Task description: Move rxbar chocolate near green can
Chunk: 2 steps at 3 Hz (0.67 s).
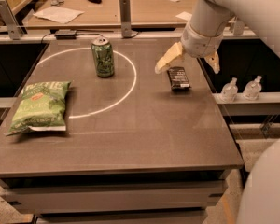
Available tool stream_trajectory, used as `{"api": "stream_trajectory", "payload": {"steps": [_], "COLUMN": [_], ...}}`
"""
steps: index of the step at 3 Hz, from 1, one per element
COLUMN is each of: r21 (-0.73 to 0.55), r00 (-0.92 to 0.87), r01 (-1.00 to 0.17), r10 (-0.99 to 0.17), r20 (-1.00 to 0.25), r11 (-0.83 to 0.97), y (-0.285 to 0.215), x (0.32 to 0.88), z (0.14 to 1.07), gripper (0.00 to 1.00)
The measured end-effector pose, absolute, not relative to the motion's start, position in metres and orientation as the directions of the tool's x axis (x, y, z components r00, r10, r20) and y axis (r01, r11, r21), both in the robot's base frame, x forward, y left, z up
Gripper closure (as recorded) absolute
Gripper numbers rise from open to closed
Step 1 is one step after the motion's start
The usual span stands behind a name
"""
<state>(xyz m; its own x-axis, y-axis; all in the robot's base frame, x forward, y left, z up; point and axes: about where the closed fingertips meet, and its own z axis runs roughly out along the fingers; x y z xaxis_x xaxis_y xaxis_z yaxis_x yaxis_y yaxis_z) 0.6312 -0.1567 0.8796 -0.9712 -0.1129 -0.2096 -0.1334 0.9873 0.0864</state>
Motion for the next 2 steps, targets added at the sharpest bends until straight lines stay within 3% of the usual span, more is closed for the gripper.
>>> {"api": "stream_trajectory", "payload": {"steps": [2], "r21": [0.081], "r00": [-0.978], "r01": [-0.087], "r10": [-0.070], "r20": [-0.198], "r11": [0.993], "y": [-0.1417], "x": [0.6460], "z": [0.8716], "gripper": [0.00]}}
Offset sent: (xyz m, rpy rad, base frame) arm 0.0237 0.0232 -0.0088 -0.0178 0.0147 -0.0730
